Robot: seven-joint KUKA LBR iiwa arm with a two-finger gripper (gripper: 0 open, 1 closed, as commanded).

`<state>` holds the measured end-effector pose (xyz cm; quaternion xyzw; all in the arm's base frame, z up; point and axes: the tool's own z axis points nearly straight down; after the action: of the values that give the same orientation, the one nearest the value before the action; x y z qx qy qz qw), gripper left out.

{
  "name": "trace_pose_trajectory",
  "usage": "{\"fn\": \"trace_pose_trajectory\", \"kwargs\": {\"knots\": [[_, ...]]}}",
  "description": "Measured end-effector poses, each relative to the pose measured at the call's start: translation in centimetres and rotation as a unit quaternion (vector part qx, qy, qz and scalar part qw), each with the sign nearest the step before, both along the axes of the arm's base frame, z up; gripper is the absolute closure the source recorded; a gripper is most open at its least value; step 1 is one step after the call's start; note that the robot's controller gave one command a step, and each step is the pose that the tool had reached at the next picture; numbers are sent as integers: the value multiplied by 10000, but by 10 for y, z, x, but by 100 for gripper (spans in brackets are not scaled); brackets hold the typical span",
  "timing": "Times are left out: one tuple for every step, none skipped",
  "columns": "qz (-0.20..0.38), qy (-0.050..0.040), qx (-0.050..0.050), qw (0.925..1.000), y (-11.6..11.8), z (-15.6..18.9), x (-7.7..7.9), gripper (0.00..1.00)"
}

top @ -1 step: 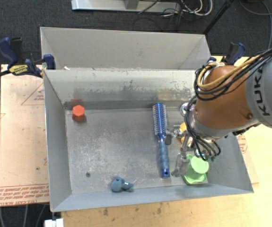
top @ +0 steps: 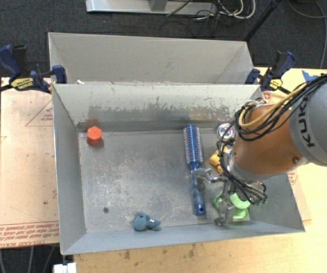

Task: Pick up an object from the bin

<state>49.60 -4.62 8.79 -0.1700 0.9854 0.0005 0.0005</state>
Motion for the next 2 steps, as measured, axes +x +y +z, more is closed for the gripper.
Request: {"fn": "trace_pose_trajectory", "kwargs": {"knots": [[721, -17, -15, 9974, -77, -6, 17, 0], [748, -4, 3, 9972, -72, -6, 17, 100]]}}
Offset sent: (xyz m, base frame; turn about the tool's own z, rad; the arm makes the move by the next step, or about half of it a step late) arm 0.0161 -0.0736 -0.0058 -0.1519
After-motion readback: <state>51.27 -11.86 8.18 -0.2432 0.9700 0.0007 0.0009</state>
